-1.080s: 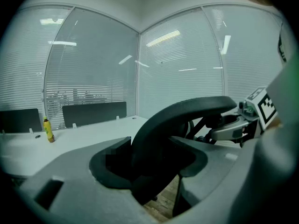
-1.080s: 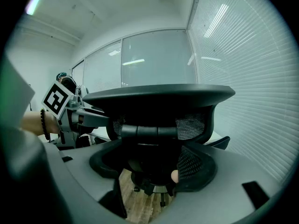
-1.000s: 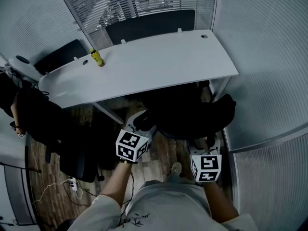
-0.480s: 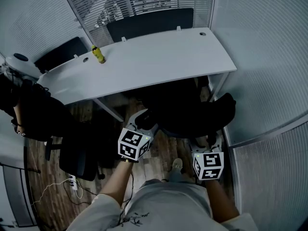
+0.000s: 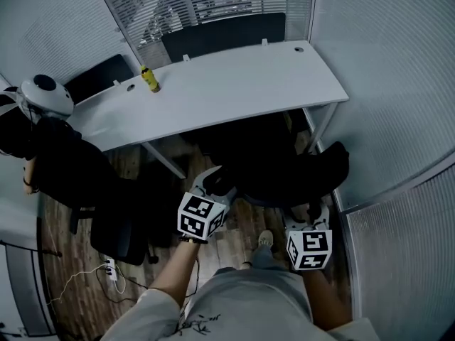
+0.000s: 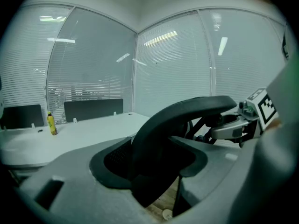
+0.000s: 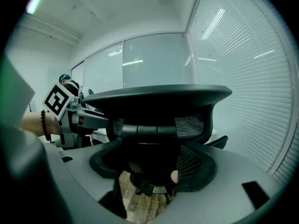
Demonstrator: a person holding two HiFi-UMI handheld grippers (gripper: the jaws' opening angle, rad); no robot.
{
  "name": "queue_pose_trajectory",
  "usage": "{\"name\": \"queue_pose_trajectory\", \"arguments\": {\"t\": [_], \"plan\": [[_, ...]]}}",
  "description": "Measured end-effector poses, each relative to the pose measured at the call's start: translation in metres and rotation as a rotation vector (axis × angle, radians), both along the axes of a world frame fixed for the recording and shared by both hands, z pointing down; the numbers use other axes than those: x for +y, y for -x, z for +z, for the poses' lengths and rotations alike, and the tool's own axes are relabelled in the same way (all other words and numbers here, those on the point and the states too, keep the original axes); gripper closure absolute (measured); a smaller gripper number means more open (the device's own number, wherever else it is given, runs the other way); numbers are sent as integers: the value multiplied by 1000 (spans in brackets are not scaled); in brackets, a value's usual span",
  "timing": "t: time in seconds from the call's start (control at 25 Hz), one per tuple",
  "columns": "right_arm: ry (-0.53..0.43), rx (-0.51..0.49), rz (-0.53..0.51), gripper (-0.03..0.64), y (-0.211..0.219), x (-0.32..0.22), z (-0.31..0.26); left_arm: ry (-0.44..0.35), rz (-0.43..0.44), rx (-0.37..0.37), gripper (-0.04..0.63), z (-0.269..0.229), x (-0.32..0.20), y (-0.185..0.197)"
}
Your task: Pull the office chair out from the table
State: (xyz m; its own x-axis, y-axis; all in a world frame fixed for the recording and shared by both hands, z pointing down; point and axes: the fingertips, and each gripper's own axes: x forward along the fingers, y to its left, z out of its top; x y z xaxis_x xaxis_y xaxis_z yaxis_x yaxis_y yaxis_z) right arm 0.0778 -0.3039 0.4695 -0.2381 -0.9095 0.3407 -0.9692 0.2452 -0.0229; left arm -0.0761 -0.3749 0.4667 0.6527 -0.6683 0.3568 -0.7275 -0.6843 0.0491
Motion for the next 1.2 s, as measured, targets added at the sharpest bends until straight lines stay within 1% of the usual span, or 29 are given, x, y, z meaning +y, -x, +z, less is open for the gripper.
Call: {"name": "queue_pose_trajectory", "arguments": {"t": [0.36, 0.72, 1.2], "plan": [[-15, -4, 26, 344, 7, 27, -4, 5, 4, 4, 348, -2, 26, 7], [-48, -8, 53, 344, 16, 77, -1, -5, 13, 3, 348, 1, 72, 16], [-57, -10, 78, 344, 13, 126, -2, 4, 33, -3, 348, 0, 119, 12]]}}
